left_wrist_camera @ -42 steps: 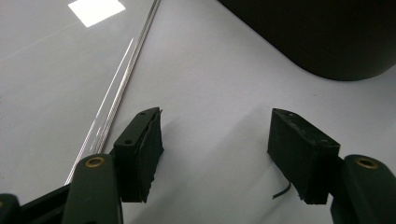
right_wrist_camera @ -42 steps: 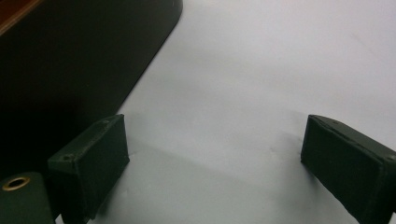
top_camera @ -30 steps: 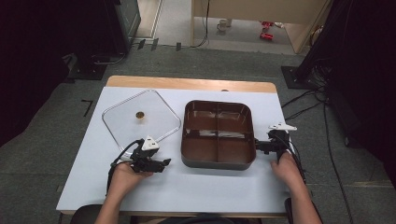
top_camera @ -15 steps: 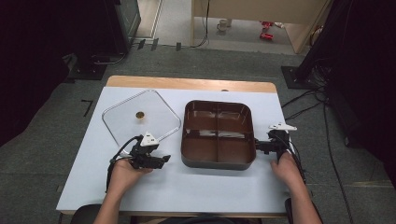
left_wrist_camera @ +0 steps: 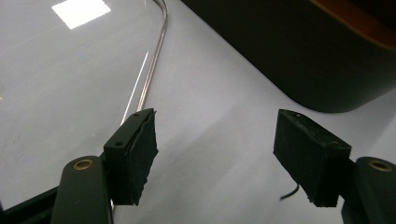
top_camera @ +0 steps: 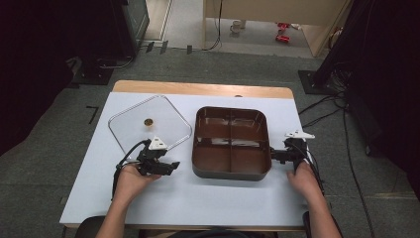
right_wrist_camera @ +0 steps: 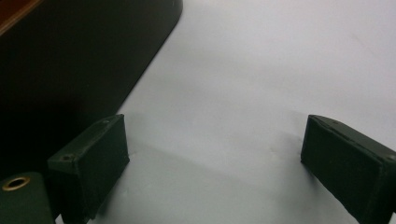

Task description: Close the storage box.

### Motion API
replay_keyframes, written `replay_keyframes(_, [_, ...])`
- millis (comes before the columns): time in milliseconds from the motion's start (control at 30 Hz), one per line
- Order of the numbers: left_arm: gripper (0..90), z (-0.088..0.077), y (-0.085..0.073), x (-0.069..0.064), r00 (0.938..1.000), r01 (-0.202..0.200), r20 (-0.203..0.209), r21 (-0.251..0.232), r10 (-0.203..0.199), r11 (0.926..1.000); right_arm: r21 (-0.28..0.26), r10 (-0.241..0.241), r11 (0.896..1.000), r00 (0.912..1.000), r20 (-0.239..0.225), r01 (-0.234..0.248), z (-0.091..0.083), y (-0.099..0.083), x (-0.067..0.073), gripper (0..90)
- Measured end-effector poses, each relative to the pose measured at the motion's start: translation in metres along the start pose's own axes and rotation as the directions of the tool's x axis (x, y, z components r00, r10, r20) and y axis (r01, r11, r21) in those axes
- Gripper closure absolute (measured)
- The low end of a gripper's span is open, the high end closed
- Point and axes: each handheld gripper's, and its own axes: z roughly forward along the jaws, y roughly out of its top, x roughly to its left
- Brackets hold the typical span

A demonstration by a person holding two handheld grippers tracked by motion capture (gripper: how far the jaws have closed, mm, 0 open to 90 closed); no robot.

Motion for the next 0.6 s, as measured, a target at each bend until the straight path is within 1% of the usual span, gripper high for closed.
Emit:
replay_keyframes(167, [32.2, 0.000, 0.004, 0.003, 1.0000, 0.001, 0.007, -0.015, -0.001, 0.9999, 0.000, -0.001, 1.000, 1.0000, 0.000, 0.001, 0.000, 0.000, 0.000, 6.9])
replay_keyframes(233, [32.7, 0.000, 0.005, 0.005, 0.9999, 0.009, 0.007, -0.014, -0.009, 0.9999, 0.000, -0.001, 1.000, 1.0000, 0.000, 0.001, 0.000, 0.000, 0.000, 6.9])
replay_keyframes(500, [36.1, -0.001, 0.012, 0.014, 0.9999, 0.011, 0.002, -0.026, -0.011, 0.9996, -0.001, -0.001, 1.000, 1.0000, 0.001, 0.001, 0.000, 0.000, 0.000, 6.9])
replay_keyframes(600, [38.0, -0.001, 0.015, 0.019, 0.9999, 0.015, -0.006, -0.037, -0.016, 0.9992, -0.001, -0.002, 1.000, 1.0000, 0.001, 0.002, 0.000, 0.000, 0.000, 6.9])
